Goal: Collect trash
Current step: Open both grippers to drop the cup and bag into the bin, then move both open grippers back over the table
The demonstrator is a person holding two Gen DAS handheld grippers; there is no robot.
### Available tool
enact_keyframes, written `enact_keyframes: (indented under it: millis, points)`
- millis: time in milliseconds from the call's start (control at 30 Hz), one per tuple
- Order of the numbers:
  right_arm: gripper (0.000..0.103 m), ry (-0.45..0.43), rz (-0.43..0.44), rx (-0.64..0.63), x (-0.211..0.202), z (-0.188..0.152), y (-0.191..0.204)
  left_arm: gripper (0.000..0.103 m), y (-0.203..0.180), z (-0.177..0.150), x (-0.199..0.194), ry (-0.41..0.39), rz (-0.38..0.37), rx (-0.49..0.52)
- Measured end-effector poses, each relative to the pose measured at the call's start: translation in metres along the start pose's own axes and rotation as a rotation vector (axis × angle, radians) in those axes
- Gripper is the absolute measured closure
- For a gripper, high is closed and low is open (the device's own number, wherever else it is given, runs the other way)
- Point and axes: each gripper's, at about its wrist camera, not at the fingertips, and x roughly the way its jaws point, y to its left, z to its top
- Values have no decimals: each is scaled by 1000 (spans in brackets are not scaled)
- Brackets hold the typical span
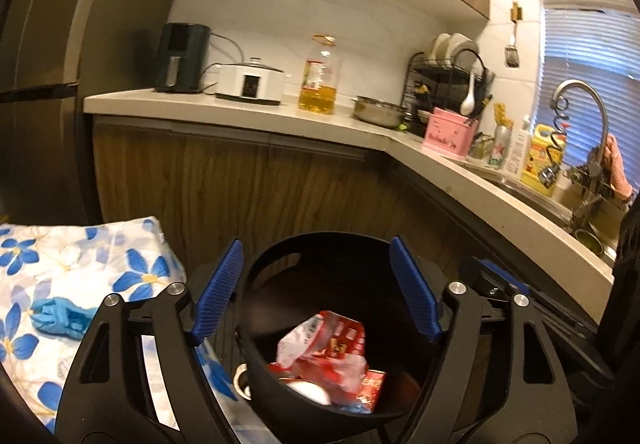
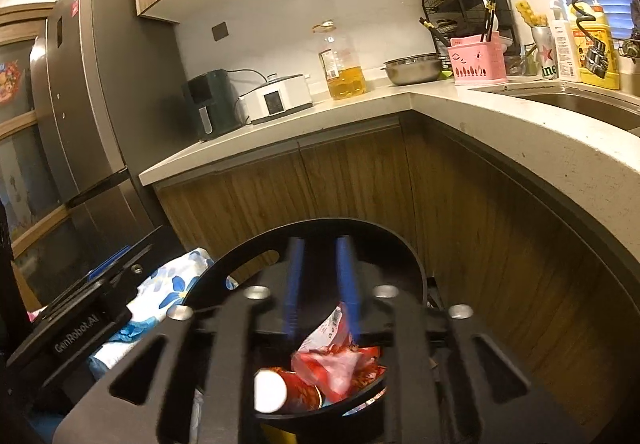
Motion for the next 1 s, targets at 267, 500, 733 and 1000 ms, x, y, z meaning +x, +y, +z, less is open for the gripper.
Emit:
enact_keyframes:
  millis: [267, 500, 733, 1000]
  points:
    - [49, -32, -12, -7, -19, -2, 11, 16, 25, -4, -33, -18, 107, -31]
    - [36, -48, 21, -39, -37, -11, 37, 11, 51, -11, -81, -41, 197, -57]
    - [36, -41, 66, -50, -49, -22, 63, 10, 82, -20, -129, -78, 318, -60]
    - [36, -27, 132, -67, -55, -40, 103, 10, 131, -32, -177, -77, 453, -105]
